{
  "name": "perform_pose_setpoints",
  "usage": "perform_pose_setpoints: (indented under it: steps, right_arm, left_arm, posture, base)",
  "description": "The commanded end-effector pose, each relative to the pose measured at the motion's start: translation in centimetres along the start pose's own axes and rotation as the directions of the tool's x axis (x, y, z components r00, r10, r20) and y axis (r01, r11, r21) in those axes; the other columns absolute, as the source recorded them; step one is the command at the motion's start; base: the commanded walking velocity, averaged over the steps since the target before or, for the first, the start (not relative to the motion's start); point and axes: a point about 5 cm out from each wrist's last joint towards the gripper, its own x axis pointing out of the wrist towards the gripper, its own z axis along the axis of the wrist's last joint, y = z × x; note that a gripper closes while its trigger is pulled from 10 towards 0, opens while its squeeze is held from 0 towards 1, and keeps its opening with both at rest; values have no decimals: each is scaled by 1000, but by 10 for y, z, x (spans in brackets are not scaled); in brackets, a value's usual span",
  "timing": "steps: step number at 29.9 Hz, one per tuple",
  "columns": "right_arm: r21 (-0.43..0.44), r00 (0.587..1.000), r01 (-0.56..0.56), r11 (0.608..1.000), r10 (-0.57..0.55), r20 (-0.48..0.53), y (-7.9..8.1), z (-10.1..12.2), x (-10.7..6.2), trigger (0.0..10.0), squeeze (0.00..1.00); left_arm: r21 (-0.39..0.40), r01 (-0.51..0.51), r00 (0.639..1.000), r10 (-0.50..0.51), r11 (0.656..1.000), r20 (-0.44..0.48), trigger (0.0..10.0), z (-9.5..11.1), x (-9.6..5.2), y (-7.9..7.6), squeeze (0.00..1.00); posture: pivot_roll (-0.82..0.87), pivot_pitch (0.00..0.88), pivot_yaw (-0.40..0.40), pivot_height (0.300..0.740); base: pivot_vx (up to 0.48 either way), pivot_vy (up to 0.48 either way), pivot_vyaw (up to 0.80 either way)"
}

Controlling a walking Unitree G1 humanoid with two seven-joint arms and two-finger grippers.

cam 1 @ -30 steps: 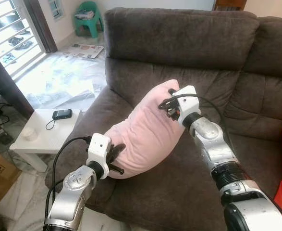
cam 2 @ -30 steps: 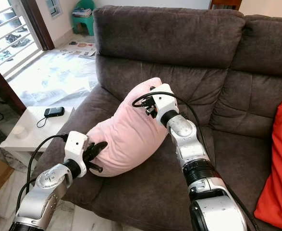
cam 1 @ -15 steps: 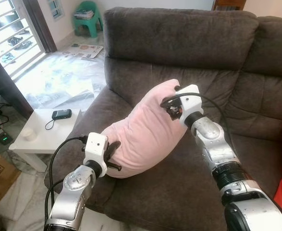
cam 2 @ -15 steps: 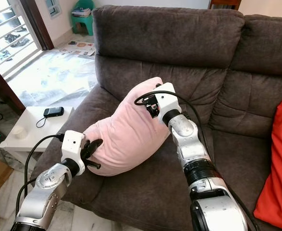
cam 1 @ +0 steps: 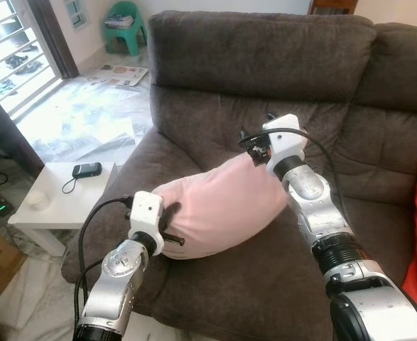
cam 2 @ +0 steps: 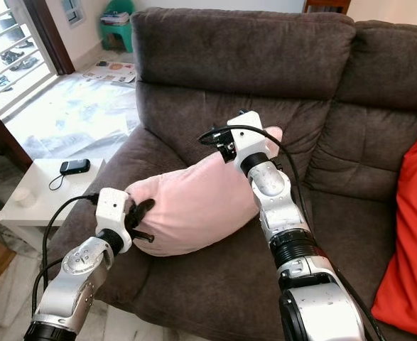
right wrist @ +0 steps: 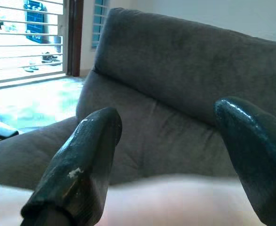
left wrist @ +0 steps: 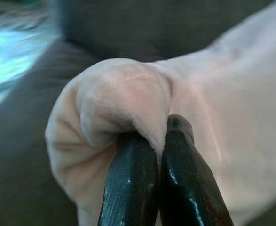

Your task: Move the pillow to the sofa from floor

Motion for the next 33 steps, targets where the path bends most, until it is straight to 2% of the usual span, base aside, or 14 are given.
perform_pose_setpoints:
  steps: [1, 3, 6, 7, 9, 10, 12, 16, 20, 22, 24, 26, 31, 33]
  right_arm:
    - [3, 1000, 5, 1000, -5, -3, 1, -3, -2, 10000, 0]
    - [8, 1000, 9, 1000, -9, -8, 2, -7, -6, 10000, 0]
    - [12, 1000, 11, 1000, -11, -13, 4, -10, -10, 10000, 0]
    - [14, 1000, 11, 1000, -11, -17, 6, -13, -13, 10000, 0]
    - [17, 1000, 10, 1000, -10, -20, 7, -14, -14, 10000, 0]
    - [20, 1000, 8, 1000, -8, -26, 9, -16, -16, 10000, 0]
    - [24, 999, 8, 1000, -7, -31, 10, -18, -20, 10000, 0]
    - [29, 999, 10, 1000, -9, -37, 11, -21, -23, 10000, 0]
    - [38, 997, 41, 998, -39, -61, 8, -27, -30, 10000, 0]
    - [48, 996, 58, 997, -55, -70, 7, -28, -32, 10000, 0]
    - [48, 995, 69, 996, -65, -77, 6, -29, -34, 10000, 0]
    - [49, 994, 76, 996, -72, -82, 6, -30, -35, 10000, 0]
    - [51, 993, 86, 995, -81, -87, 6, -30, -38, 10000, 0]
    - [51, 992, 90, 995, -85, -90, 5, -30, -39, 10000, 0]
  left_arm:
    - [0, -119, 993, 119, 993, -1, 10000, -1, -2, 20, 0]
    - [-24, -238, 971, 238, 971, -4, 10000, -1, -3, 37, 0]
    - [-47, -310, 951, 310, 950, -9, 10000, -2, -5, 46, 0]
    - [-80, -365, 931, 365, 928, -8, 10000, -2, -6, 52, 0]
    - [-97, -385, 922, 387, 918, -7, 10000, -2, -6, 53, 0]
    - [-133, -427, 903, 429, 895, -10, 10000, -2, -6, 57, 0]
    - [-151, -457, 887, 461, 876, -12, 10000, -1, -6, 60, 0]
    - [-164, -460, 885, 466, 873, -4, 10000, 0, -5, 60, 0]
    - [-206, -421, 903, 430, 883, 0, 10000, 4, 3, 54, 0]
    - [-238, -442, 892, 451, 865, -14, 10000, 4, 6, 55, 0]
    - [-283, -506, 854, 519, 815, -33, 10000, 5, 9, 61, 0]
    - [-311, -539, 829, 558, 783, -34, 10000, 7, 11, 66, 0]
    - [-347, -589, 784, 620, 730, -24, 10000, 11, 11, 77, 0]
    - [-360, -590, 782, 623, 722, -32, 10000, 10, 11, 77, 0]
  posture:
    - [-34, 74, 35, 740]
    - [-39, 77, 37, 740]
    - [-39, 77, 37, 740]
    - [-44, 80, 38, 740]
    - [-44, 80, 38, 740]
    - [-47, 82, 38, 740]
    - [-48, 82, 37, 740]
    - [-50, 84, 37, 740]
    - [-52, 85, 38, 740]
    - [-53, 85, 38, 740]
    - [-58, 86, 41, 740]
    - [-61, 85, 43, 740]
    - [-64, 86, 45, 740]
    - [-64, 86, 45, 740]
  base:
    - [0, 0, 0]
    - [0, 0, 0]
    - [0, 0, 0]
    - [0, 0, 0]
    - [0, 0, 0]
    - [0, 0, 0]
    - [0, 0, 0]
    - [0, 0, 0]
    - [0, 0, 0]
    - [0, 0, 0]
    - [0, 0, 0]
    - [0, 0, 0]
    - [0, 0, 0]
    - [0, 0, 0]
